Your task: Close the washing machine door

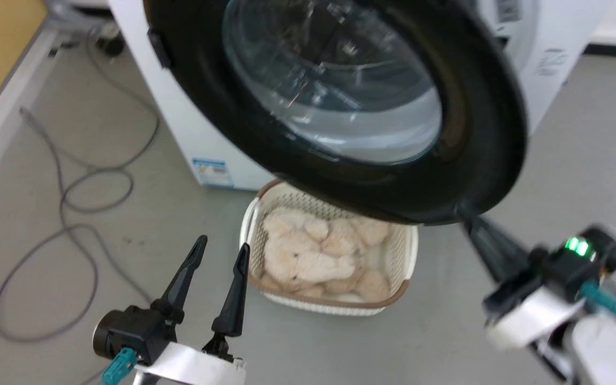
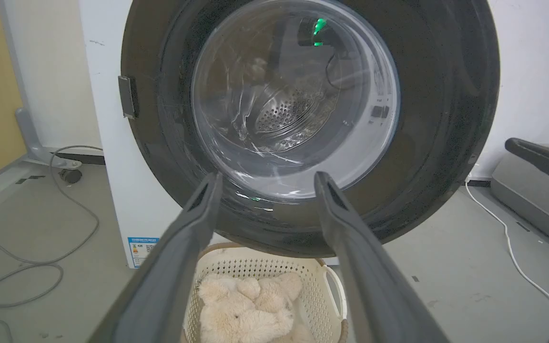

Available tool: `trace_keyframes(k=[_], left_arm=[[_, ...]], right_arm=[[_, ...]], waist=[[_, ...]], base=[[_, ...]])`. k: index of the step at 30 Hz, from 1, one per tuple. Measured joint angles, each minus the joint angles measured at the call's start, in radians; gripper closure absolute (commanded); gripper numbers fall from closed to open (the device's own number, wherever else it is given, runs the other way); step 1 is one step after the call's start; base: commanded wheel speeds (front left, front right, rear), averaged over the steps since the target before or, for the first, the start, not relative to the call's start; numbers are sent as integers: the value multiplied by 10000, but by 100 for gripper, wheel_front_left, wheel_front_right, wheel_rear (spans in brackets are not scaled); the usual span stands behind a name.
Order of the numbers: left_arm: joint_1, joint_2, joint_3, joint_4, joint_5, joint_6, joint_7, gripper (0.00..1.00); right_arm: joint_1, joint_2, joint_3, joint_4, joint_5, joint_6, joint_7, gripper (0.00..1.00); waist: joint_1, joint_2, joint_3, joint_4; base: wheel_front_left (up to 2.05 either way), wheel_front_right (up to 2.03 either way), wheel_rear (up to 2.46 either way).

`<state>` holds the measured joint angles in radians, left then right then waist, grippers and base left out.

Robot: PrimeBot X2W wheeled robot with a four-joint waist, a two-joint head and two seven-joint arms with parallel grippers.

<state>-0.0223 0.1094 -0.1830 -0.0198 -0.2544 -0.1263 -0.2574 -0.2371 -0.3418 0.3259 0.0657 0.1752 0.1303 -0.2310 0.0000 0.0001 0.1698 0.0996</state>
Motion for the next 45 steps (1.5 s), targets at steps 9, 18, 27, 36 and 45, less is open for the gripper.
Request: trace_keyframes(k=[9, 18, 27, 36, 45], left_arm=[[-491, -111, -153, -50, 19, 0, 0, 0], [-1003, -257, -261, -165, 17, 0, 0, 0], [-1246, -343, -332, -245, 17, 0, 0, 0], [-1524, -368, -341, -230, 136, 0, 0, 0], [-1475, -447, -155, 12, 134, 0, -2, 0]], right_arm=[[-2402, -940, -13, 1626, 959, 0, 474, 100], [-3987, -1208, -428, 2834, 1436, 23, 892, 100], [-5857, -1110, -1256, 4263, 1684, 19, 1342, 100], [-7204, -746, -1772, 5584, 1411, 104, 1559, 100], [-7092, -508, -1691, 6332, 1147, 46, 752, 100]], waist=[[1, 0, 1019, 605], [0, 0, 1836, 986], [1, 0, 2525, 1144], [1, 0, 2961, 1265], [1, 0, 2506, 1077]], base=[[0, 0, 0], [0, 0, 0], [0, 0, 0], [0, 0, 0], [0, 0, 0]])
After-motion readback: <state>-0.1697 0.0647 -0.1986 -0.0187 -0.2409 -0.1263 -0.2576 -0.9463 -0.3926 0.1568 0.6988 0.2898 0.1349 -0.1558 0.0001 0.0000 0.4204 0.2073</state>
